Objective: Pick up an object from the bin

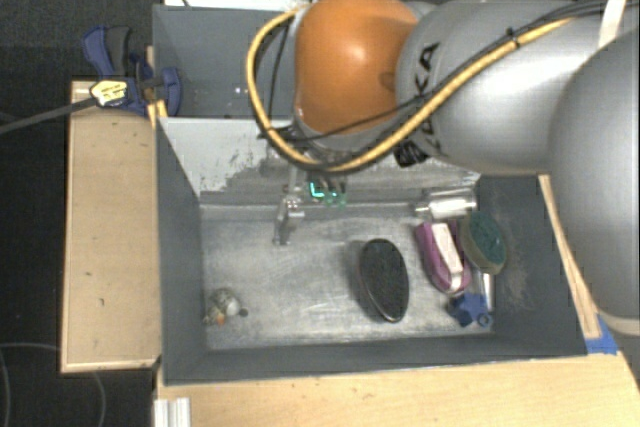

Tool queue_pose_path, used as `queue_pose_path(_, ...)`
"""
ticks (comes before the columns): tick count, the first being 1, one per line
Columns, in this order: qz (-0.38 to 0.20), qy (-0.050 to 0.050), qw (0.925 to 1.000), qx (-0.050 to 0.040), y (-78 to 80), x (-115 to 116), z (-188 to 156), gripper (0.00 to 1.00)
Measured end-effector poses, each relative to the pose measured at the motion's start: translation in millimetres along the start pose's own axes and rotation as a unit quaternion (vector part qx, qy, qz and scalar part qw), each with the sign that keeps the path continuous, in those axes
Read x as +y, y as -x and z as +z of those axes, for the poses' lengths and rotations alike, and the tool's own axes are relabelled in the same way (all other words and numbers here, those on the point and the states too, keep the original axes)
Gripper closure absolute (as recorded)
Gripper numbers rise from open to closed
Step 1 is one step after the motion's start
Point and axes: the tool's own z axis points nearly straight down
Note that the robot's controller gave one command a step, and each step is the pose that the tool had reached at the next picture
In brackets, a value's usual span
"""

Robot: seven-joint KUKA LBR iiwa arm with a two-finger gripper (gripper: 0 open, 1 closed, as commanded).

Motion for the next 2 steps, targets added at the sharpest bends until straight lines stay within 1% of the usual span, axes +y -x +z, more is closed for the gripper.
queue_pose_path(1,-0.009,-0.001,1.0000,0.0017,-56.5,-2.0,125.3,0.00)
queue_pose_path(2,-0.129,-0.002,0.9916,-0.0024,-66.3,-72.2,121.7,0.00)
